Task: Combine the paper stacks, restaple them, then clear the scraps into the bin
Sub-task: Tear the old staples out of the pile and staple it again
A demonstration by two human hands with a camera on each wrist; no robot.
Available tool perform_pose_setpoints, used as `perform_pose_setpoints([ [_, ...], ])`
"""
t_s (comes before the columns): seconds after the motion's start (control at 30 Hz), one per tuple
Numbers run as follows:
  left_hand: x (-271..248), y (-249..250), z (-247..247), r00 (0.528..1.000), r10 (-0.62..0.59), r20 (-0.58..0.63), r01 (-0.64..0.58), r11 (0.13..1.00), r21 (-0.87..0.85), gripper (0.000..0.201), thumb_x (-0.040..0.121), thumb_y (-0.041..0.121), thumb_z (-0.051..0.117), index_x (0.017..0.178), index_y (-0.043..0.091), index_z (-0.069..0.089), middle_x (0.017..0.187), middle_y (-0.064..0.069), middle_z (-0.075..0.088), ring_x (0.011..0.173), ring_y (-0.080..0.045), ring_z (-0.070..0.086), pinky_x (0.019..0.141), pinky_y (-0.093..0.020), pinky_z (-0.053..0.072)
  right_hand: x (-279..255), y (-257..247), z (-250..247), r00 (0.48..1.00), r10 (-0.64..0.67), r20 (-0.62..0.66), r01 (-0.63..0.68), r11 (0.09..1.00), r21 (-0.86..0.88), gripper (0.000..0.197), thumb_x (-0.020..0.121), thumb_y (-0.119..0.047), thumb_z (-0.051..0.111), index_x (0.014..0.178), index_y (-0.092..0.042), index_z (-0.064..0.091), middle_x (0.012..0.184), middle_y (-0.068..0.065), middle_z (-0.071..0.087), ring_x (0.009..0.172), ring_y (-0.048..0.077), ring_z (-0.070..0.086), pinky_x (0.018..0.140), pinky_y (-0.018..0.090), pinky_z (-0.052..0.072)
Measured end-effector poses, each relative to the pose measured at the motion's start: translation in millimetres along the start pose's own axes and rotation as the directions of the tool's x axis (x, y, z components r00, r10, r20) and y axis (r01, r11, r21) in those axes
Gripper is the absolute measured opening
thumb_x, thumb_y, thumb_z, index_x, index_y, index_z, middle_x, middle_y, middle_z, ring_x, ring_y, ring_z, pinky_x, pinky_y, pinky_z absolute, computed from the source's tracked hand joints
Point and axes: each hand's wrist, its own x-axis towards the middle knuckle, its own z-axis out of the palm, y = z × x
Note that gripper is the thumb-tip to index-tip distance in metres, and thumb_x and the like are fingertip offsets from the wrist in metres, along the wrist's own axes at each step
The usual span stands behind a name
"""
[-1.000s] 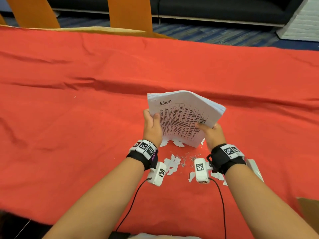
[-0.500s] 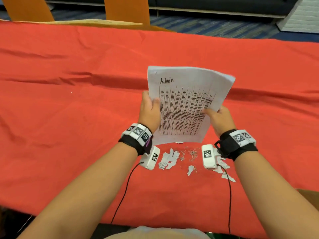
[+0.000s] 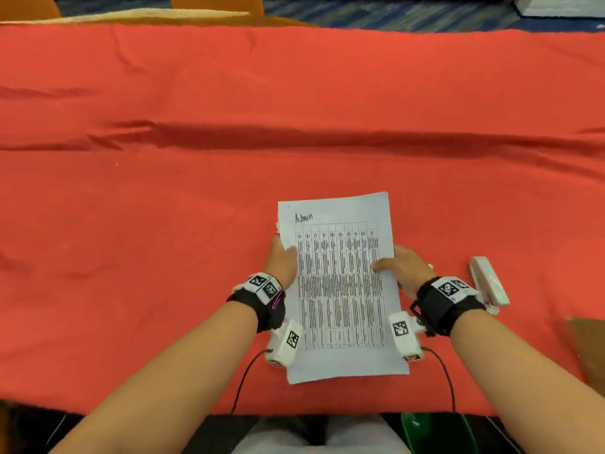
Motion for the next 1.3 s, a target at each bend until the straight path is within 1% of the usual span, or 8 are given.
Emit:
perform_pose_setpoints([
  [0.37,20.0,-43.4,27.7,0.997,-0.056,0.058,0.057,0.998,-0.022,0.028,0.099,0.012,0.036,0.127,0.009,0.039,0.116,-0.003,0.052,0.103,-0.022,0.050,0.089,-0.032,0.039,56.5,7.0,-10.0,0.978,-0.039,-0.206,0.052,0.997,0.060,0.012,0.092,-0.006,0.055,0.090,-0.014,0.064,0.105,0.020,0.070,0.092,0.034,0.067,0.088,0.047,0.054],
  [0.57,42.2,-40.2,26.0,1.000,-0.029,0.009,0.030,0.998,-0.058,0.010,0.096,0.010,0.039,0.105,0.010,0.043,0.080,0.000,0.049,0.069,-0.015,0.046,0.059,-0.029,0.035,61.3,10.3,-14.6,0.974,-0.054,-0.220,0.057,0.998,0.008,0.013,0.092,-0.004,0.055,0.088,-0.014,0.062,0.102,0.024,0.069,0.085,0.033,0.066,0.086,0.055,0.054],
  [0.73,69.2,-19.3,18.7,0.999,0.022,-0.032,-0.025,0.993,-0.112,0.037,0.099,0.021,0.044,0.135,0.018,0.039,0.127,-0.006,0.048,0.122,-0.024,0.048,0.104,-0.040,0.040,68.2,13.1,-12.8,0.977,-0.056,-0.205,0.060,0.998,0.014,0.013,0.093,-0.005,0.055,0.089,-0.015,0.062,0.104,0.023,0.069,0.086,0.032,0.067,0.088,0.053,0.054],
  [0.8,76.5,-18.2,18.4,0.997,0.069,-0.027,-0.070,0.995,-0.070,0.037,0.098,0.015,0.042,0.134,0.024,0.040,0.133,-0.007,0.046,0.129,-0.027,0.046,0.107,-0.043,0.039,69.6,13.0,-12.9,0.981,-0.042,-0.191,0.044,0.999,0.006,0.013,0.093,-0.006,0.055,0.092,-0.016,0.062,0.106,0.021,0.069,0.090,0.033,0.068,0.089,0.052,0.054],
  [0.93,85.3,-25.2,19.8,0.992,0.110,-0.061,-0.112,0.993,-0.039,0.030,0.094,0.003,0.038,0.104,0.028,0.051,0.111,-0.010,0.064,0.102,-0.035,0.062,0.087,-0.046,0.051,76.3,12.6,-15.0,0.983,-0.055,-0.175,0.052,0.998,-0.021,0.019,0.091,0.000,0.055,0.103,-0.014,0.059,0.114,0.021,0.068,0.095,0.033,0.067,0.090,0.050,0.054],
  [1.1,84.2,-26.2,22.5,0.988,0.137,-0.071,-0.142,0.987,-0.079,0.030,0.094,0.000,0.038,0.102,0.026,0.051,0.108,-0.013,0.066,0.089,-0.031,0.063,0.080,-0.043,0.052,81.6,-1.2,-18.2,0.976,-0.204,-0.082,0.178,0.952,-0.248,0.066,0.086,0.008,0.049,0.137,-0.033,0.040,0.113,0.009,0.065,0.091,0.021,0.064,0.076,0.031,0.056],
  [1.2,82.2,-24.8,22.5,0.988,0.139,-0.066,-0.144,0.985,-0.093,0.032,0.095,0.000,0.037,0.107,0.025,0.052,0.110,-0.010,0.065,0.089,-0.028,0.063,0.079,-0.040,0.052,88.0,-5.6,-19.6,0.968,-0.246,-0.056,0.205,0.896,-0.395,0.048,0.094,-0.005,0.044,0.133,-0.031,0.049,0.128,0.010,0.060,0.112,0.029,0.060,0.096,0.046,0.050],
  [1.3,81.2,-24.4,24.6,0.988,0.134,-0.070,-0.140,0.987,-0.082,0.029,0.096,0.004,0.037,0.105,0.027,0.052,0.110,-0.008,0.064,0.084,-0.024,0.061,0.075,-0.038,0.051,88.0,-9.9,-20.0,0.973,-0.220,-0.070,0.169,0.884,-0.435,0.035,0.096,-0.007,0.042,0.117,-0.031,0.054,0.120,0.012,0.063,0.106,0.032,0.062,0.091,0.049,0.051],
])
